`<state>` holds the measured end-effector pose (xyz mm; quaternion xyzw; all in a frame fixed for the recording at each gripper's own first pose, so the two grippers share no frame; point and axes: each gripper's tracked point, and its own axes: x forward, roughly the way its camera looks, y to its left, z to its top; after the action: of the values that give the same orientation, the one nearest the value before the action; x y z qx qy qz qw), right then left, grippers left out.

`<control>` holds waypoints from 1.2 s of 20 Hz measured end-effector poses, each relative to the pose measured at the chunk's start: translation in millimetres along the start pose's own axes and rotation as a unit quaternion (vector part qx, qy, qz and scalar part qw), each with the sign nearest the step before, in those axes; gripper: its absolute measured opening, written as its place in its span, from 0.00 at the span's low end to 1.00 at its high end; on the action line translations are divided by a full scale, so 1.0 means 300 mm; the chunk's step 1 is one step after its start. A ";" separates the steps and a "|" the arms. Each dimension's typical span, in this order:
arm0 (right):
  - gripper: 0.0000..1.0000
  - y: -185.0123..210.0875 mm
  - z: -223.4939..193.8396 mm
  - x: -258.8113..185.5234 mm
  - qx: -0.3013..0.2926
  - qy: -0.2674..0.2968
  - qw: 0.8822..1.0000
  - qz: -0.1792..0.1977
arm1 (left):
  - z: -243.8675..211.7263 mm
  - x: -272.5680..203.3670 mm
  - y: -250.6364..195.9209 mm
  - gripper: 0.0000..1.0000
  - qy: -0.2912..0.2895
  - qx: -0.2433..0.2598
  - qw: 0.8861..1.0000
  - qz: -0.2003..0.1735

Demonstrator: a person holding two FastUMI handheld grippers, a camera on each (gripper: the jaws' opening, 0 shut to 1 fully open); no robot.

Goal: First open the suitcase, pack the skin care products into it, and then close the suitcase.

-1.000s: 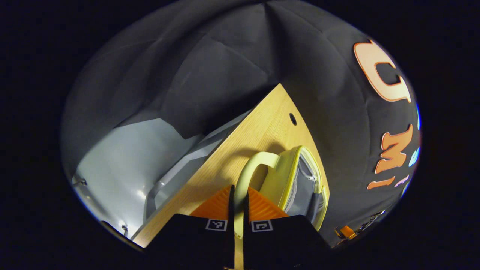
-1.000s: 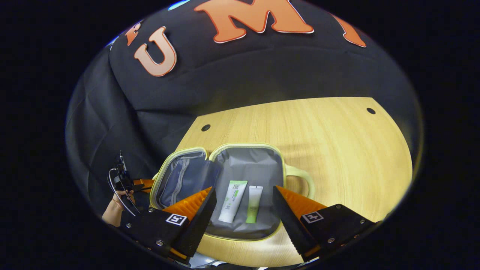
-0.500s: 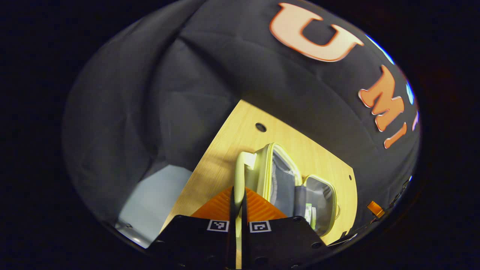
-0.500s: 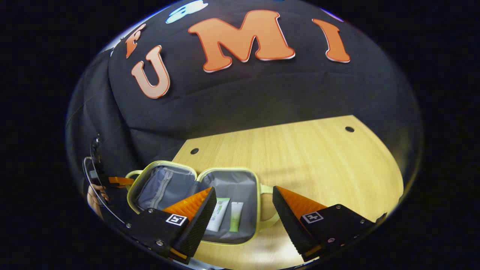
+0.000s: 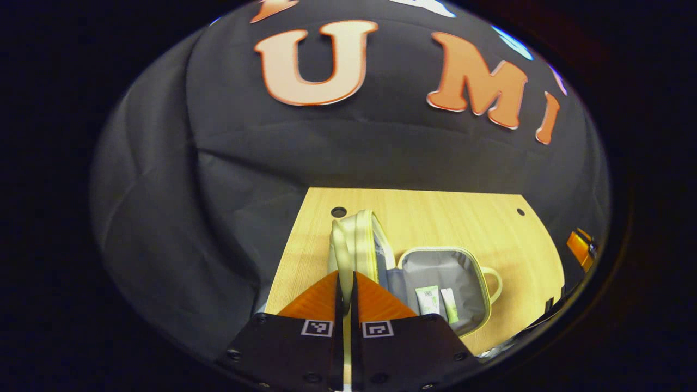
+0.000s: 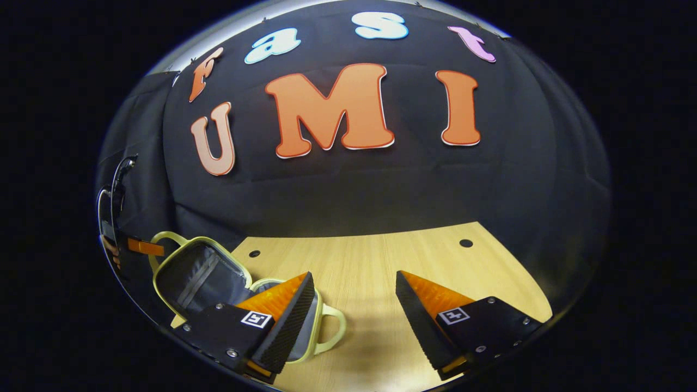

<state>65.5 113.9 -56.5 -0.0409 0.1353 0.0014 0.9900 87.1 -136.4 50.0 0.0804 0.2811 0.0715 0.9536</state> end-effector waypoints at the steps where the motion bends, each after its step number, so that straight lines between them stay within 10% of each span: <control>1: 0.96 -0.024 0.004 -0.007 -0.001 -0.004 1.000 0.001 | 0.008 -0.015 -0.051 0.05 -0.002 0.016 1.000 0.001; 12: 0.95 -0.383 0.032 -0.093 0.013 -0.014 1.000 -0.024 | 0.068 0.046 -0.732 0.06 -0.002 0.081 0.993 -0.081; 17: 0.95 -0.538 -0.036 -0.128 0.038 0.007 0.998 -0.045 | -0.124 0.219 -1.128 0.06 0.063 0.081 0.981 -0.166; 24: 0.95 -0.666 -0.138 -0.145 0.033 0.039 0.996 -0.069 | -0.400 0.479 -1.304 0.06 0.131 0.113 0.971 -0.168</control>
<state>15.4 -88.1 -68.4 -0.0179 0.1703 -0.0725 0.9826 176.5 -479.0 -200.7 0.1290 0.4192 -0.1115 0.8917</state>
